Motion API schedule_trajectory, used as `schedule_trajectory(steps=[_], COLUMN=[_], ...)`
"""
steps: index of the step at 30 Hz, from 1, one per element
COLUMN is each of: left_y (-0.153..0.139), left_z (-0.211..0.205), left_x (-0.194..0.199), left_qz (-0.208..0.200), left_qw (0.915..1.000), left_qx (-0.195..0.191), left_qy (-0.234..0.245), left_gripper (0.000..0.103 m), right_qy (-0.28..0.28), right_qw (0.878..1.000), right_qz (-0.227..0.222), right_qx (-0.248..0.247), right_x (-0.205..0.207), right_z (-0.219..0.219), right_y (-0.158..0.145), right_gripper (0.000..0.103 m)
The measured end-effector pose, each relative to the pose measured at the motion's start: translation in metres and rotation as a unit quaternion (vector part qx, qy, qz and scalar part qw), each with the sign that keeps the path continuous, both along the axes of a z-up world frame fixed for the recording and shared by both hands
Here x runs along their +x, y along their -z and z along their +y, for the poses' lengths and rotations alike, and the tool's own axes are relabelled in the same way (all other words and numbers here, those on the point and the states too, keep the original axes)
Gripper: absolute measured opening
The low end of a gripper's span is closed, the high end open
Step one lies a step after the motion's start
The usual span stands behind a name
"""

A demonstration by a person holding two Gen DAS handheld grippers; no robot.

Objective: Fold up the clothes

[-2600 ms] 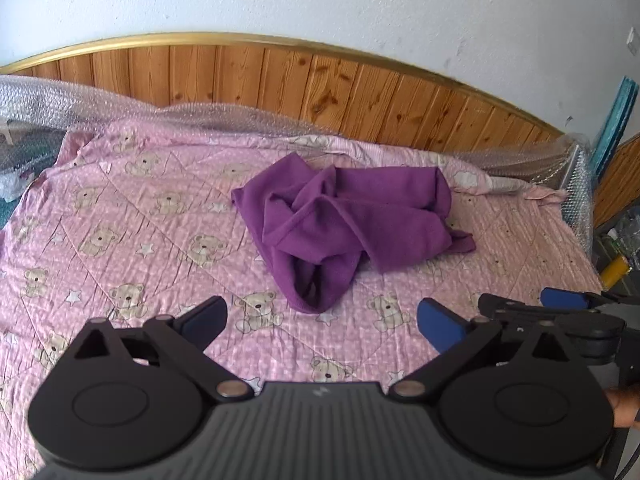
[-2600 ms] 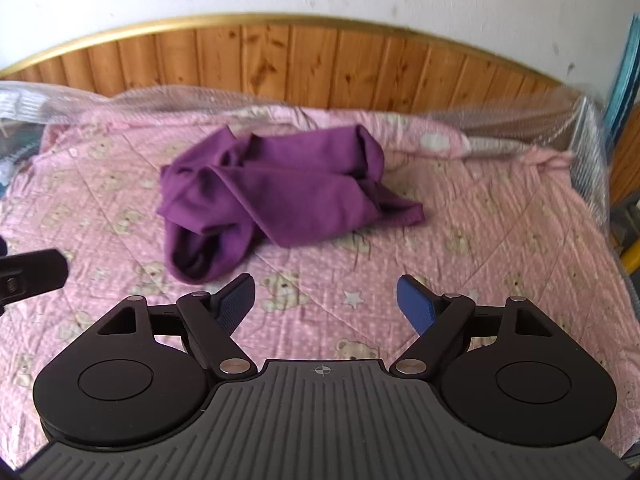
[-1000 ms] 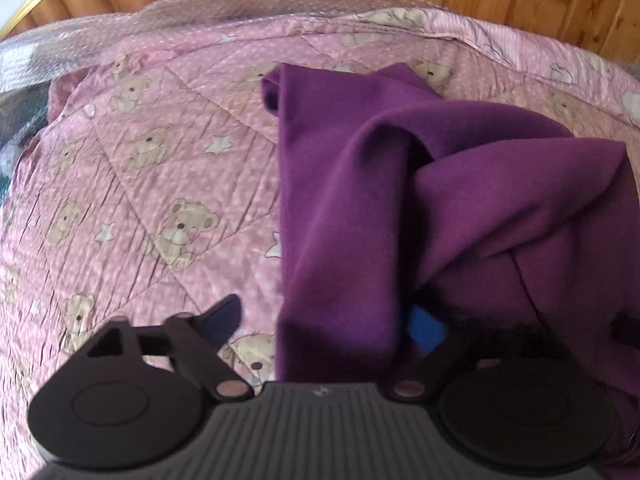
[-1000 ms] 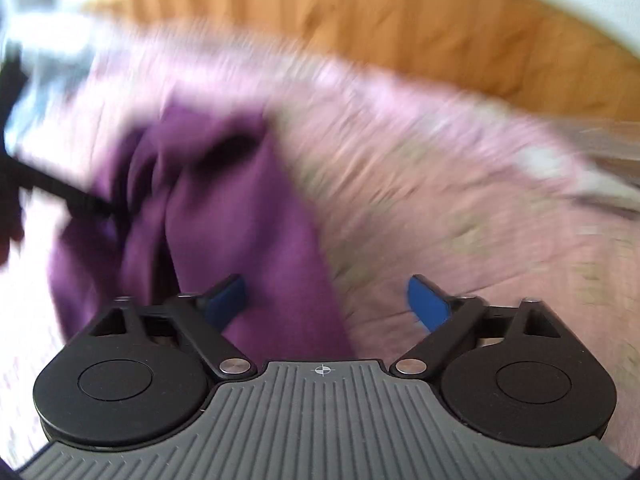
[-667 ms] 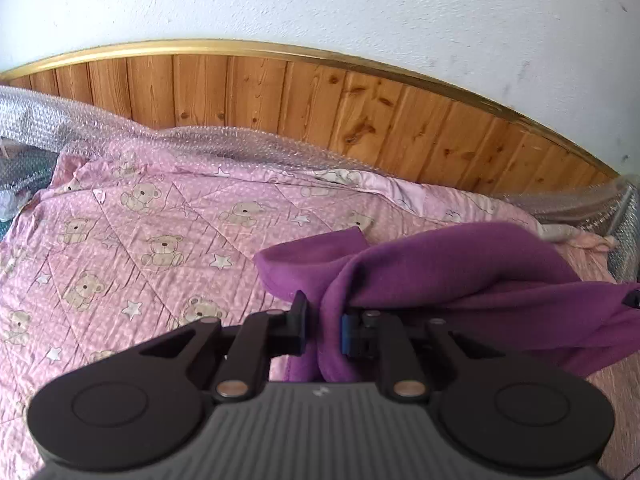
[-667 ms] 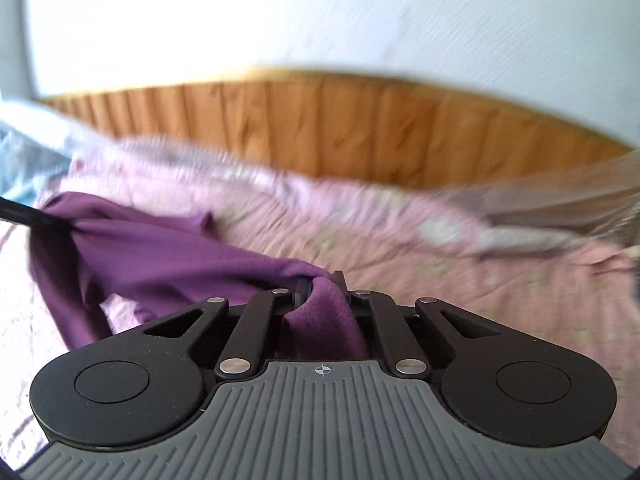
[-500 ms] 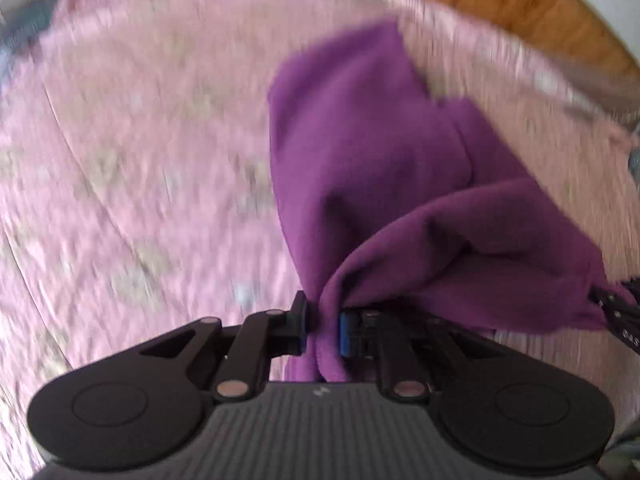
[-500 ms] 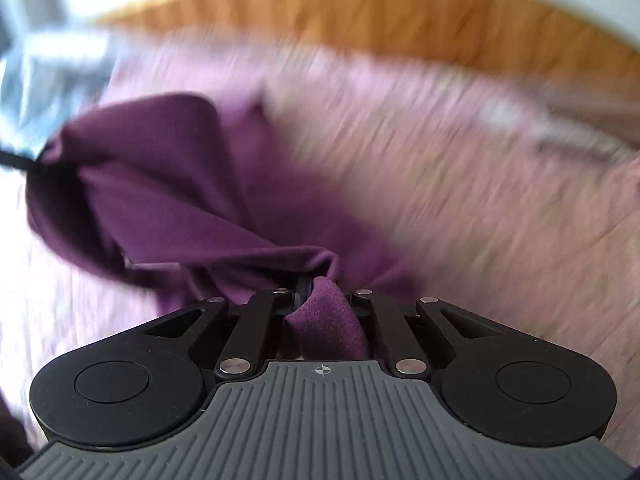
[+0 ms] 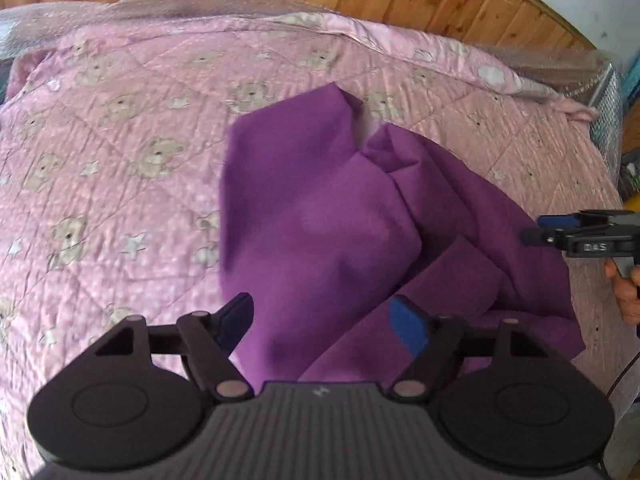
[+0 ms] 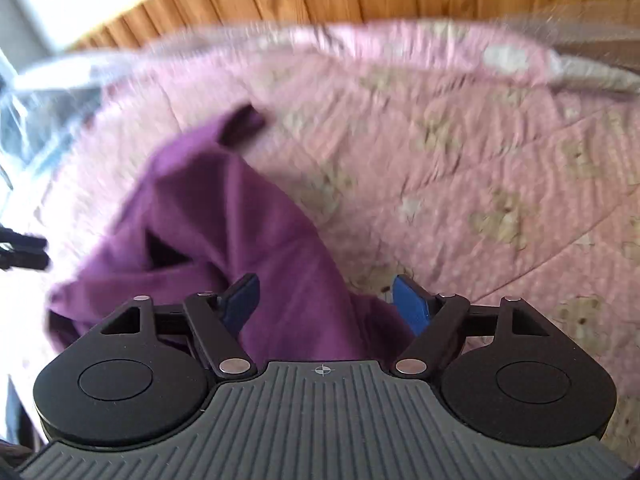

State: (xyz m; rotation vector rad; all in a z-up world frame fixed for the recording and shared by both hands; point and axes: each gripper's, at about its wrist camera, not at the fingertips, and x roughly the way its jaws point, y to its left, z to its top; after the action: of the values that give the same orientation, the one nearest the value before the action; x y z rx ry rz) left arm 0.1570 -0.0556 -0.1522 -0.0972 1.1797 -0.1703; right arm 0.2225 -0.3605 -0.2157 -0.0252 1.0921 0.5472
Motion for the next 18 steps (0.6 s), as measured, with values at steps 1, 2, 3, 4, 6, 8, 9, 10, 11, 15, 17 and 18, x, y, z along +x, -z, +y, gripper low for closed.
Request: schedule_trajectory(steps=[1,2,3,4,6,8,9,10,11,15,17,18], left_y=[0.010,0.020,0.027,0.032,0.014,-0.005,-0.015,-0.025,-0.031,-0.019,-0.011,-0.009], left_z=[-0.014,-0.027,-0.036,-0.046,-0.041,-0.036,-0.033,-0.030,-0.018,0.027,0.043,0.046], left_x=[0.005,0.007,0.009,0.010,0.002,-0.005,-0.009,-0.013,-0.017,-0.032,-0.040,-0.042], left_qz=[0.007,0.017,0.028,0.039,0.011,-0.019,-0.034,-0.049,-0.058,-0.025,-0.006,-0.003], left_qw=[0.9996,0.9985,0.9977,0.9967,0.9970,0.9957,0.9945,0.9928,0.9926,0.9977,0.9976,0.9977], left_qx=[-0.010,-0.016,-0.012,-0.006,-0.032,-0.060,-0.074,-0.087,-0.093,-0.062,-0.068,-0.067], left_qy=[0.025,0.049,0.060,0.070,0.069,0.067,0.066,0.065,0.052,0.012,0.008,0.009], left_gripper=[0.072,0.061,0.024,0.008,0.011,0.013,0.017,0.020,0.021,0.022,0.023,0.026], right_qy=[-0.017,-0.021,-0.015,0.008,0.077,0.114,0.113,0.112,0.111,0.096,0.162,0.202], right_qw=[1.000,1.000,1.000,1.000,0.995,0.984,0.977,0.969,0.960,0.966,0.972,0.971], right_qz=[0.018,0.017,0.013,0.003,-0.047,-0.116,-0.153,-0.190,-0.226,-0.231,-0.167,-0.126], right_qx=[-0.001,-0.001,0.003,0.015,0.044,0.075,0.092,0.109,0.126,0.069,0.019,-0.011], right_x=[0.003,0.005,0.008,0.008,0.000,-0.018,-0.031,-0.044,-0.057,-0.082,-0.074,-0.067], right_z=[0.007,0.011,0.009,0.000,-0.028,-0.048,-0.052,-0.057,-0.062,-0.025,-0.035,-0.047], right_y=[0.014,0.019,0.017,0.009,-0.027,-0.080,-0.109,-0.139,-0.168,-0.168,-0.105,-0.067], right_gripper=[0.031,0.020,0.002,0.002,0.000,0.000,0.000,0.000,0.000,0.026,0.083,0.085])
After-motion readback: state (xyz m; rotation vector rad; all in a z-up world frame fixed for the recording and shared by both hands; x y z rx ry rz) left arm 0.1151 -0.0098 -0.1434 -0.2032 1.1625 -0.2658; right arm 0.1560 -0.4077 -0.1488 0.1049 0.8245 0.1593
